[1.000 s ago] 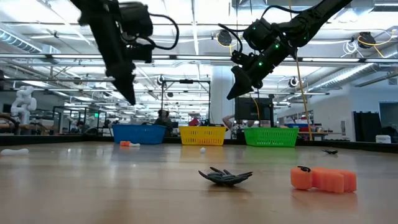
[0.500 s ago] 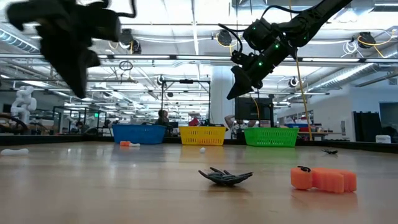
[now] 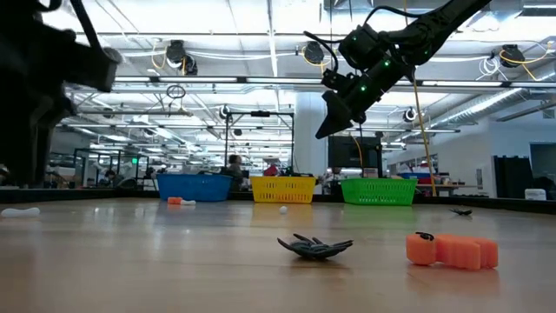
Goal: Sort Halloween decoration
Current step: Put the white bone toy into the green bin
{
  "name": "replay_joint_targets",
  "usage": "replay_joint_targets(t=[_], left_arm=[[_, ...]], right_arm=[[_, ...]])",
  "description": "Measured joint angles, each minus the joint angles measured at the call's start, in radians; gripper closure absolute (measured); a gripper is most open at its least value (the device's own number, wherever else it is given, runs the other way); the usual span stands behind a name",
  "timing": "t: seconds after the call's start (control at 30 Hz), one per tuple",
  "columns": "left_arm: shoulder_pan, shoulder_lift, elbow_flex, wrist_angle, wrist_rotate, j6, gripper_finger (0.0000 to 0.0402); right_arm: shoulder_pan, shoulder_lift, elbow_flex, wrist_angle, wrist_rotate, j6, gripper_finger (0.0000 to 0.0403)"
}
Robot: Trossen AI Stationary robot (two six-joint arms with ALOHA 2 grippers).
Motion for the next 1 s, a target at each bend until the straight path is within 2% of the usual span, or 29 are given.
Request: replay_joint_targets(t=[0.17, 0.47, 0.73, 1.0], left_arm=[[-0.002, 0.049, -0.026, 0.062, 0.018, 0.005, 0.0284], [-0.001, 0.129, -0.031, 0.099, 0.003, 0.062, 0.0289], [0.009, 0.187, -0.025, 0.115, 0.005, 0.104, 0.0324], [0.019, 0.188, -0.025, 0.118, 0.021, 0.156, 0.0394]], right_arm=[[0.0, 0.0, 0.0, 0.0, 0.0, 0.0, 0.0403], [0.0, 0.0, 0.0, 0.0, 0.0, 0.0, 0.0403], [0.0, 0.0, 0.0, 0.0, 0.0, 0.0, 0.0403], [0.0, 0.0, 0.0, -0.004, 0.0, -0.001, 0.0403]])
